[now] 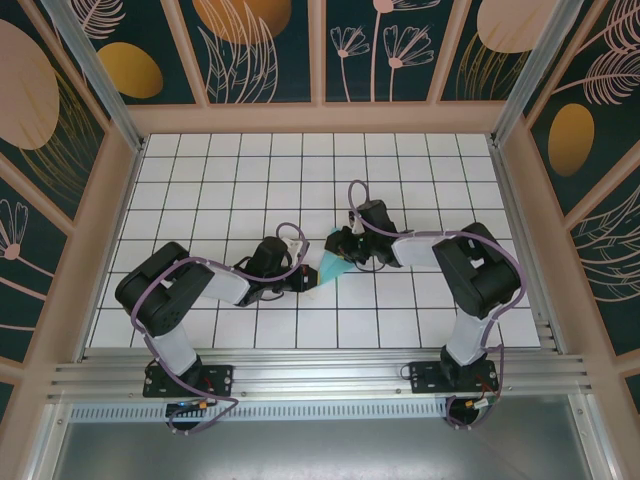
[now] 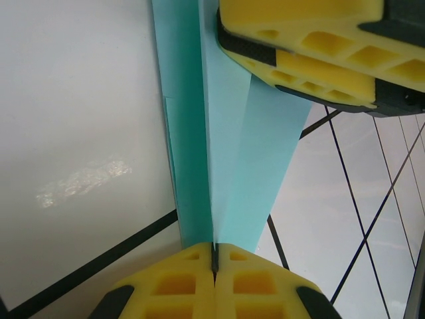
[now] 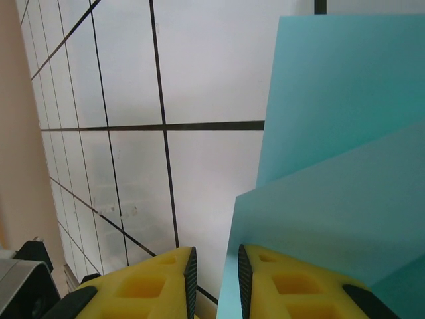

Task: Fold a paper plane with a square sheet of paper (pick it up from the middle)
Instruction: Fourth fold the wing at the center of the table.

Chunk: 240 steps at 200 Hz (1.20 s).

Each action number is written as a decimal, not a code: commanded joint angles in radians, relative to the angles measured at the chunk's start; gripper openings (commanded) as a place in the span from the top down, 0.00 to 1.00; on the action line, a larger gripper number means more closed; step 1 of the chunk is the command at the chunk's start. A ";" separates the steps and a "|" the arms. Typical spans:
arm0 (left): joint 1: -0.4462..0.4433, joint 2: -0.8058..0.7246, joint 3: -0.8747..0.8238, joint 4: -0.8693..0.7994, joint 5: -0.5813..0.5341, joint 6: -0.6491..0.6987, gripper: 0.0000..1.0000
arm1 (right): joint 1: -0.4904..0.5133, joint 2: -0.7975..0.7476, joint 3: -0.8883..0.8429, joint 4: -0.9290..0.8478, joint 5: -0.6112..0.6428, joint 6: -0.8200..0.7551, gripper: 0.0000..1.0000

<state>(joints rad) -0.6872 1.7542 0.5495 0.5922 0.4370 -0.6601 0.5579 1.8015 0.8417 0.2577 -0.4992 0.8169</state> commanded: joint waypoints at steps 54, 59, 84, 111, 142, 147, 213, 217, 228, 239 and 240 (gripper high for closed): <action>-0.006 0.016 -0.020 -0.072 -0.024 0.020 0.98 | -0.004 0.064 0.029 0.017 -0.013 -0.026 0.73; -0.007 0.017 -0.019 -0.072 -0.022 0.020 0.98 | -0.005 0.068 0.029 0.020 -0.017 -0.027 0.74; -0.009 0.019 -0.018 -0.077 -0.016 0.026 0.95 | -0.005 0.089 0.025 0.044 -0.035 -0.027 0.74; -0.007 0.009 -0.015 -0.091 -0.016 0.031 0.87 | -0.006 0.101 0.019 0.046 -0.038 -0.030 0.74; -0.007 -0.020 0.017 -0.125 -0.038 0.034 0.78 | -0.005 0.104 0.005 0.049 -0.047 -0.040 0.73; -0.006 -0.023 0.023 -0.127 -0.041 0.034 0.77 | -0.005 0.103 0.004 0.048 -0.049 -0.043 0.73; -0.006 0.002 0.116 -0.165 -0.079 0.038 0.74 | -0.005 0.088 -0.010 0.049 -0.048 -0.044 0.73; -0.007 0.003 0.118 -0.167 -0.081 0.037 0.75 | -0.005 0.087 -0.010 0.048 -0.049 -0.044 0.73; -0.006 0.007 0.127 -0.167 -0.079 0.037 0.75 | -0.005 0.085 -0.011 0.051 -0.048 -0.044 0.73; -0.007 0.011 0.134 -0.171 -0.075 0.041 0.75 | -0.005 0.083 -0.012 0.049 -0.049 -0.043 0.73; -0.007 0.010 0.134 -0.172 -0.075 0.041 0.75 | -0.005 0.083 -0.011 0.049 -0.049 -0.043 0.73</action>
<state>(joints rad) -0.6956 1.7443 0.6537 0.4561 0.3771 -0.6434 0.5556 1.8751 0.8520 0.3096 -0.5369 0.7902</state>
